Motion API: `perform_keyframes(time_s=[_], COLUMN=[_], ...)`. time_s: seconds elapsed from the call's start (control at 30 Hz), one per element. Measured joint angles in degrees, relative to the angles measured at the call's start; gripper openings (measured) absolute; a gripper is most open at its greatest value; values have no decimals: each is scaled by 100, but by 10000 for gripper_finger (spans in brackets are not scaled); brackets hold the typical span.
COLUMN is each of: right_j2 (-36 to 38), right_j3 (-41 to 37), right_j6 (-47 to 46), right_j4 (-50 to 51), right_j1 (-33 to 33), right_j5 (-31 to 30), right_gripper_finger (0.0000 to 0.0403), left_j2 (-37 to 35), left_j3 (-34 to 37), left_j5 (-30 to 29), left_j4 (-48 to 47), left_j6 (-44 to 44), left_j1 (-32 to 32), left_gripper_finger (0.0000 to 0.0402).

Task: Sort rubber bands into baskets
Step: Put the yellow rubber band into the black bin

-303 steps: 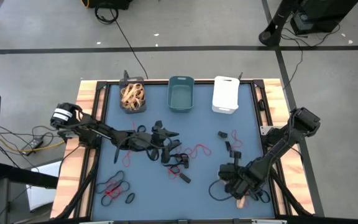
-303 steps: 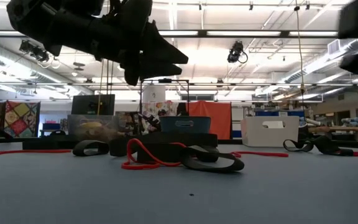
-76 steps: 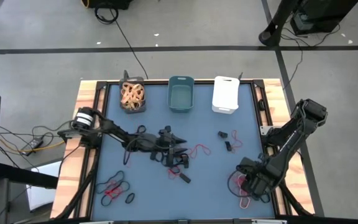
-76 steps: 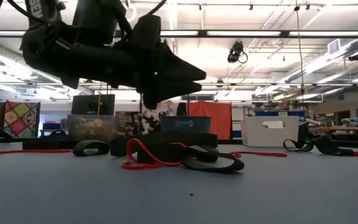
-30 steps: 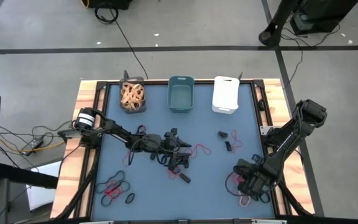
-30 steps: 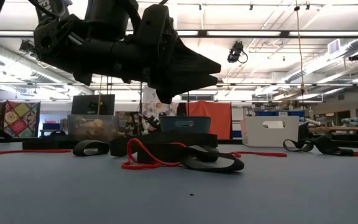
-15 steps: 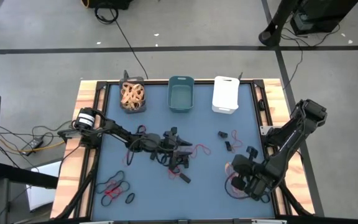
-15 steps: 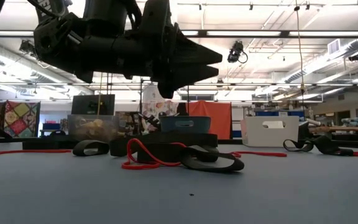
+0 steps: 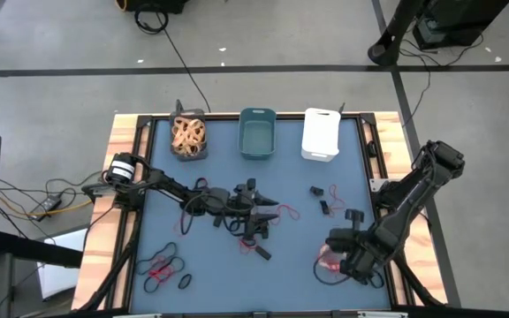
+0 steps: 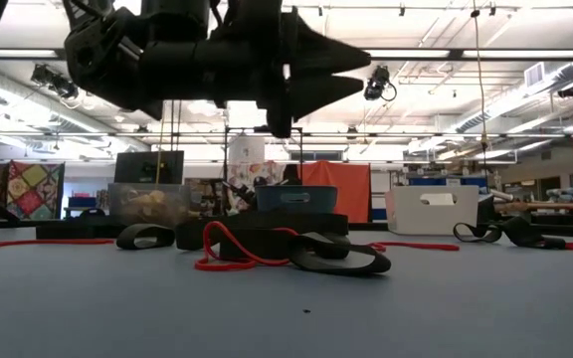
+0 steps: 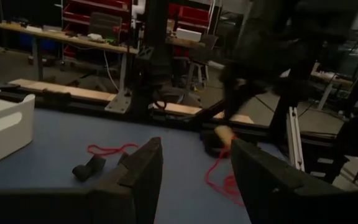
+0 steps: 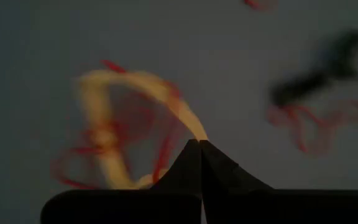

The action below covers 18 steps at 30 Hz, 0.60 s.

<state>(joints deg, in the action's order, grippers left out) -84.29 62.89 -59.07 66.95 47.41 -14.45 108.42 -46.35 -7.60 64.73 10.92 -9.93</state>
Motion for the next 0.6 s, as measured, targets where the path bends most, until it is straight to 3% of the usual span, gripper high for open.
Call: perform_keyframes(time_s=[0.1,0.27,0.4,0.6], right_j2=[0,0,0,0], right_j3=[-2,-4,-4,-4], right_j6=[-399,-699,-242,1201], right_j4=[796,1324,917,-332], right_j1=[-39,-34,-34,-36], right_j5=[-391,-1872,-2951,-4310], right_gripper_finger=[2,2,2,2], left_j2=[0,0,38,244], left_j3=[-78,-247,-421,-808], left_j5=[7,13,-123,-149], left_j4=[-55,-355,-376,-405], left_j6=[-3,-7,11,0], left_j1=[-3,-2,-4,-4], left_gripper_finger=[193,193,193,193])
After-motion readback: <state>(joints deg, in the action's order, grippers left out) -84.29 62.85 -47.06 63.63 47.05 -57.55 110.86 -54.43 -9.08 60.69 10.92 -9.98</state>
